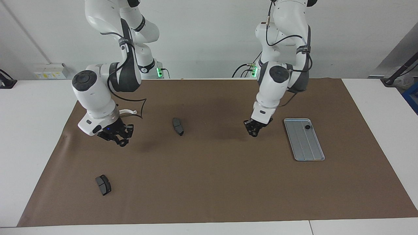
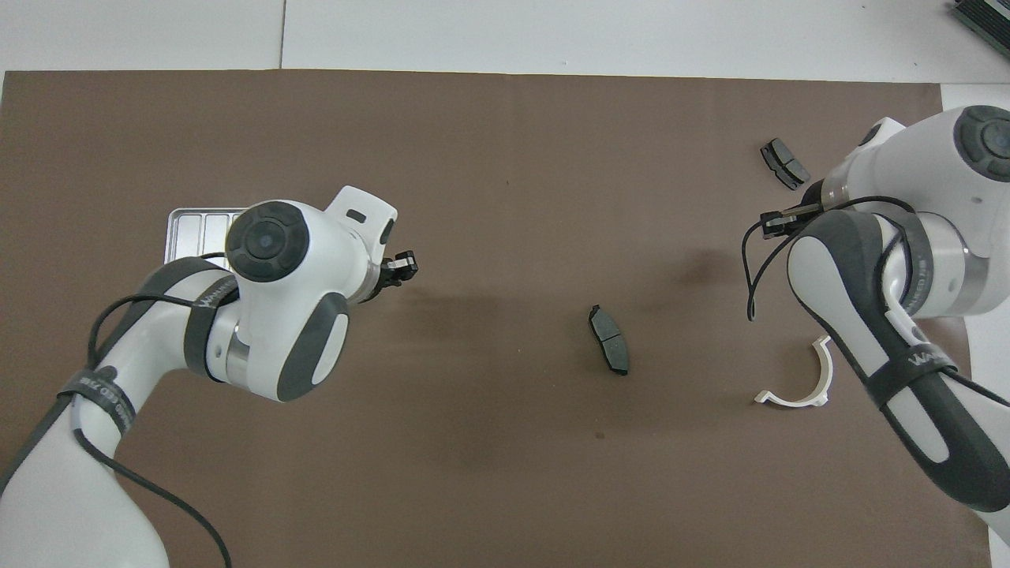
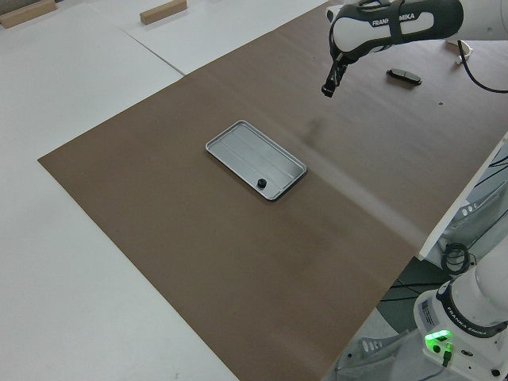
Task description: Place bearing gear from tray to pile
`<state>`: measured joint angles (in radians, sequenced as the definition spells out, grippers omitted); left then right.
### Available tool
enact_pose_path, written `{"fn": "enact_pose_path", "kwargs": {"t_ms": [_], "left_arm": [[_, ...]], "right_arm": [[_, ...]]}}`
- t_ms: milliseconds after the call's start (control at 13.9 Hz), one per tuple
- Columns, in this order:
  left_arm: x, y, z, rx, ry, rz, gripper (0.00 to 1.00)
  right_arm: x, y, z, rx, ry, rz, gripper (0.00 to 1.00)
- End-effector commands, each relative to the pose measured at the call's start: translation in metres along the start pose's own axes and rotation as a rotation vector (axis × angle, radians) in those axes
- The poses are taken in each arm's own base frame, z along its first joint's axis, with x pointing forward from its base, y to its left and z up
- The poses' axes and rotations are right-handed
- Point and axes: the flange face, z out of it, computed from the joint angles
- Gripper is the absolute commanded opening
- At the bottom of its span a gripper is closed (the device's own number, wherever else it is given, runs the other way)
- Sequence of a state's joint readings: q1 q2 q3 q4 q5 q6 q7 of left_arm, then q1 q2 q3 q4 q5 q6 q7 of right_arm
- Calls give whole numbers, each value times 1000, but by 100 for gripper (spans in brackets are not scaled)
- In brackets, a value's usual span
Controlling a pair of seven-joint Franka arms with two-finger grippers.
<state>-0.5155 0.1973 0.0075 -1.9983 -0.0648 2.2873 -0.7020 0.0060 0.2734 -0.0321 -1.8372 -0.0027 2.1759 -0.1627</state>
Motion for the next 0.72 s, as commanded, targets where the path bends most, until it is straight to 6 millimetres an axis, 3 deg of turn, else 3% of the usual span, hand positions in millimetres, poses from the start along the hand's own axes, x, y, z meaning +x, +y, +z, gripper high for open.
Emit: {"fn": "enact_pose_path", "kwargs": {"t_ms": [0,72,216,361,577,649], "left_arm": [[-39,43,9,3,-7,23,0],[-49,63,26,12,-2,31,0],[-50,89,49,-5,35,1,0],[-49,101,59,-17,47,9,0],[-40,111,56,-51,75,9,0],[-40,112,56,-56,79,13,9]], "right_arm": [[-1,27,27,11,38,-2,0],[0,30,32,11,42,5,0],[-6,40,49,16,13,23,0],[-13,42,64,19,4,31,0],[-23,39,80,47,11,62,0],[-23,38,81,47,12,63,3]]}}
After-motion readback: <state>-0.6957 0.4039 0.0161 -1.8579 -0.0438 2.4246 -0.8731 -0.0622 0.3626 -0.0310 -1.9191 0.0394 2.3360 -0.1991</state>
